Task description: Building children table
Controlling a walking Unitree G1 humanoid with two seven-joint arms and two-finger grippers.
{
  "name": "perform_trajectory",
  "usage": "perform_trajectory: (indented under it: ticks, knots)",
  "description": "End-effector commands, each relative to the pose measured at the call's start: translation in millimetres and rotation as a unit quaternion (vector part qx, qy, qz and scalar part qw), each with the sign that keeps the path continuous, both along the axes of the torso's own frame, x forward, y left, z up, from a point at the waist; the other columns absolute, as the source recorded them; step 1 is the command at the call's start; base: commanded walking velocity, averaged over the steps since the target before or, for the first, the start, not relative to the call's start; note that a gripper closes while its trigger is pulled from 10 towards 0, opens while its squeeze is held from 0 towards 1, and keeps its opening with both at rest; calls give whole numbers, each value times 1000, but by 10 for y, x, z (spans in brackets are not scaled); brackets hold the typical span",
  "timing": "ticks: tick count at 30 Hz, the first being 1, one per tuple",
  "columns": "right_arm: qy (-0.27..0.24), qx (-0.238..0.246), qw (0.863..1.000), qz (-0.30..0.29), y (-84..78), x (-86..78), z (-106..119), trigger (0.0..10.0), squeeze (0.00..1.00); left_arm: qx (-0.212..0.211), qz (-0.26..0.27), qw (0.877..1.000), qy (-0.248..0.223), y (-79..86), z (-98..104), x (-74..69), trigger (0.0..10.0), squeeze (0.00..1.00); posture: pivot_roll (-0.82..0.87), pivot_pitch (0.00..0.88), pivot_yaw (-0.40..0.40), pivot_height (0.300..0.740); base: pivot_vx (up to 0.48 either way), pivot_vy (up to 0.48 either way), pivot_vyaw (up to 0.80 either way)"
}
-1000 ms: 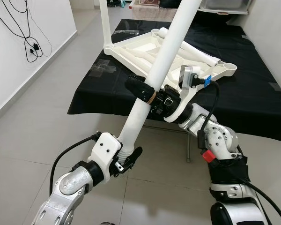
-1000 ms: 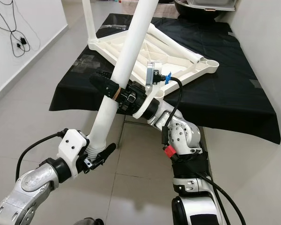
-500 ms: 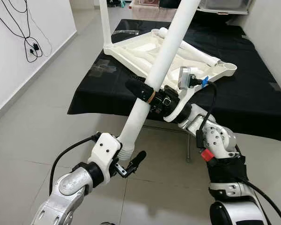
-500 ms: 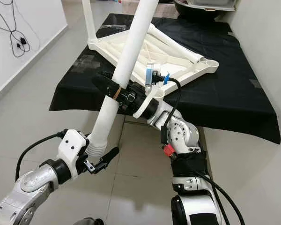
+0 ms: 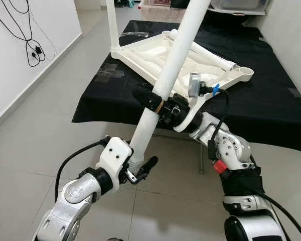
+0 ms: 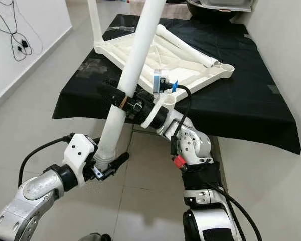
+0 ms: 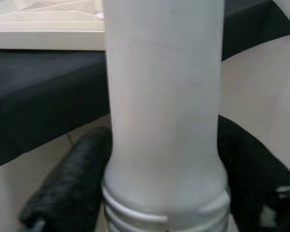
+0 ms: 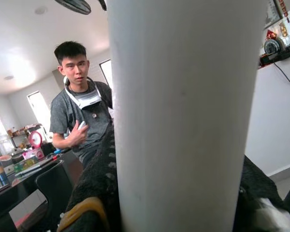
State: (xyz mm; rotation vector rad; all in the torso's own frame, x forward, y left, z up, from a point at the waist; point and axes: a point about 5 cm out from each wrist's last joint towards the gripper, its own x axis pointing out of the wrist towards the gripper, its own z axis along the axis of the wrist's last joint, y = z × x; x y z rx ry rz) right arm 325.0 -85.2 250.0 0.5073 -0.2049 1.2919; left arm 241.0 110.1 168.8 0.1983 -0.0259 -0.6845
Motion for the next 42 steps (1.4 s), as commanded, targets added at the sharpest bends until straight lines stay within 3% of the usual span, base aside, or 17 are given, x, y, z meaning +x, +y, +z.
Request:
perform_trajectory:
  ticks: [1,9,10,11,12,13,14,15,29,30,32,33,36,37,38,42]
  knots:
    - [-18,4,1000,-1,1,-23,48,0,0,2,-7,1000,2,0,-30,-28,0,0,112,105,-25,740,0,0,0]
    - [-21,18,1000,3,0,-20,99,0,0,20,-2,1000,11,5,-83,-20,392,0,111,102,-26,740,0,0,0]
    - [-24,16,1000,7,5,-31,100,0,0,23,-3,1000,13,0,-93,-15,10000,0,110,100,-25,740,0,0,0]
    - [-26,13,1000,9,10,-38,100,0,0,27,-4,1000,13,-5,-97,-12,10000,0,111,99,-23,740,0,0,0]
    - [-27,10,1000,8,13,-39,96,980,0,31,-2,999,10,-4,-95,-5,10000,0,111,99,-23,740,0,0,0]
    - [-28,8,1000,8,13,-43,94,4392,0,32,0,999,8,-2,-92,0,10000,0,111,99,-23,740,0,0,0]
    - [-28,8,1000,8,13,-43,94,4392,0,32,0,999,8,-2,-92,0,10000,0,111,99,-23,740,0,0,0]
    - [-29,2,1000,9,19,-47,86,10000,0,32,1,999,8,4,-86,7,10000,0,111,96,-25,740,0,0,0]
    - [-45,-31,998,31,78,-88,63,9843,0,41,-23,999,19,-7,-124,-46,10000,0,112,83,-26,740,0,0,0]
    - [-46,-35,998,35,86,-96,53,10000,224,43,-23,999,19,-2,-126,-47,10000,0,110,83,-24,740,0,0,0]
    - [-46,-37,998,36,91,-100,47,10000,224,44,-23,999,18,1,-128,-48,10000,0,110,83,-24,740,0,0,0]
    - [-46,-38,997,39,96,-107,44,10000,1000,45,-23,999,18,1,-128,-48,10000,0,109,82,-25,740,0,0,0]
    - [-49,-44,997,35,105,-109,35,10000,1000,46,-23,999,17,-2,-127,-48,10000,0,110,82,-24,740,0,0,0]
    - [-50,-46,997,34,109,-111,32,10000,761,45,-23,999,16,-4,-124,-49,10000,0,109,82,-23,740,0,0,0]
    - [-51,-47,997,32,112,-109,32,10000,55,46,-24,999,15,-6,-123,-49,10000,0,109,82,-23,740,0,0,0]
    - [-53,-50,997,30,112,-107,36,10000,0,48,-24,999,12,-4,-116,-45,10000,0,108,87,-27,740,0,0,0]
